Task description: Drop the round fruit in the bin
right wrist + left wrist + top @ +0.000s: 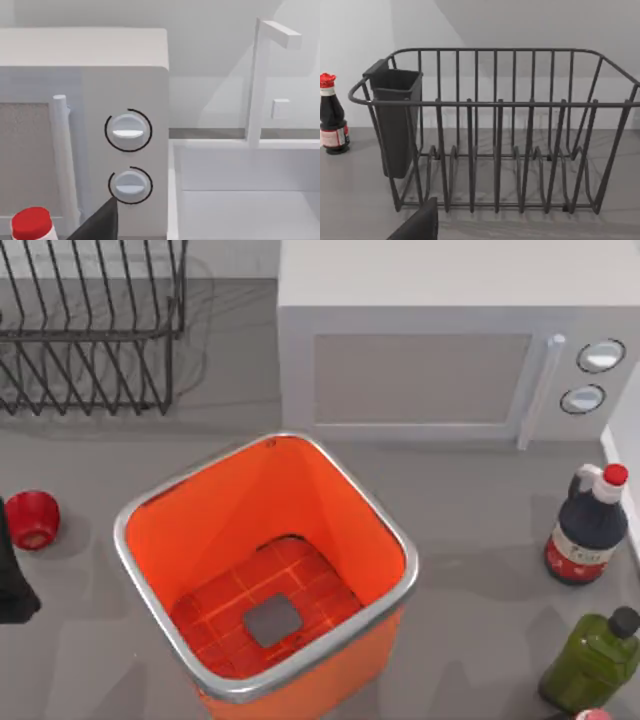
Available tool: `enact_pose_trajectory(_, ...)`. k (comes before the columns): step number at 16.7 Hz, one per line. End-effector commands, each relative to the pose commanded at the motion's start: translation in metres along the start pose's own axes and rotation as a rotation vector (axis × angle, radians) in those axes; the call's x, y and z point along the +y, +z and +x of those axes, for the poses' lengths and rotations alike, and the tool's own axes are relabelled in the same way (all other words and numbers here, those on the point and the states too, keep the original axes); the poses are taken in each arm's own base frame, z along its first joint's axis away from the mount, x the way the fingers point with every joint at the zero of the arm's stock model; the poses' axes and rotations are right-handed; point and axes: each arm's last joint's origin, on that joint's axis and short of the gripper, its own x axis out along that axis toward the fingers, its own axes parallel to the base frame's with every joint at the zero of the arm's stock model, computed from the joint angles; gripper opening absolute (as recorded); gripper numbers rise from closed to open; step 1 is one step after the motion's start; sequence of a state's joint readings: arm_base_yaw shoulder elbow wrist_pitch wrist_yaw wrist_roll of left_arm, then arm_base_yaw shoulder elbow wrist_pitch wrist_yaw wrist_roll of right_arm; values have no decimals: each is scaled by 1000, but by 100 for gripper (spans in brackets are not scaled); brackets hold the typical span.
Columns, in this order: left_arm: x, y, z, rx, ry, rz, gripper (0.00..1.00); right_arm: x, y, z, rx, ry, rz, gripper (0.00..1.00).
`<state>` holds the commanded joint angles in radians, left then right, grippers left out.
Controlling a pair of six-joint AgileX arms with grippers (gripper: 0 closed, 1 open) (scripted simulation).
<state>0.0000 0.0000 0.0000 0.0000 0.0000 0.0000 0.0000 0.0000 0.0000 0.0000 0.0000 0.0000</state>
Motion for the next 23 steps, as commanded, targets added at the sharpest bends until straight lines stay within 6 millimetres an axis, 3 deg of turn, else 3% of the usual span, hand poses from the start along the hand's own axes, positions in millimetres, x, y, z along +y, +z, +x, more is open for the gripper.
enact_pose_trajectory(5,1,10,1,50,11,45,100,0,0,0,0,0,0,100)
enact_pose_trajectory(8,3,33,6,168,7,149,100,0,0,0,0,0,0,100)
enact_pose_trajectory(11,5,62,24,343,-41,291,100,0,0,0,0,0,0,100)
enact_pose_trajectory(14,7,89,60,546,-141,456,100,0,0,0,0,0,0,100)
enact_pose_trajectory(17,11,102,111,753,-291,617,100,0,0,0,0,0,0,100)
enact_pose_trajectory(20,17,95,166,936,-471,752,100,0,0,0,0,0,0,100)
enact_pose_trajectory(23,22,73,211,1087,-664,845,100,0,0,0,0,0,0,100)
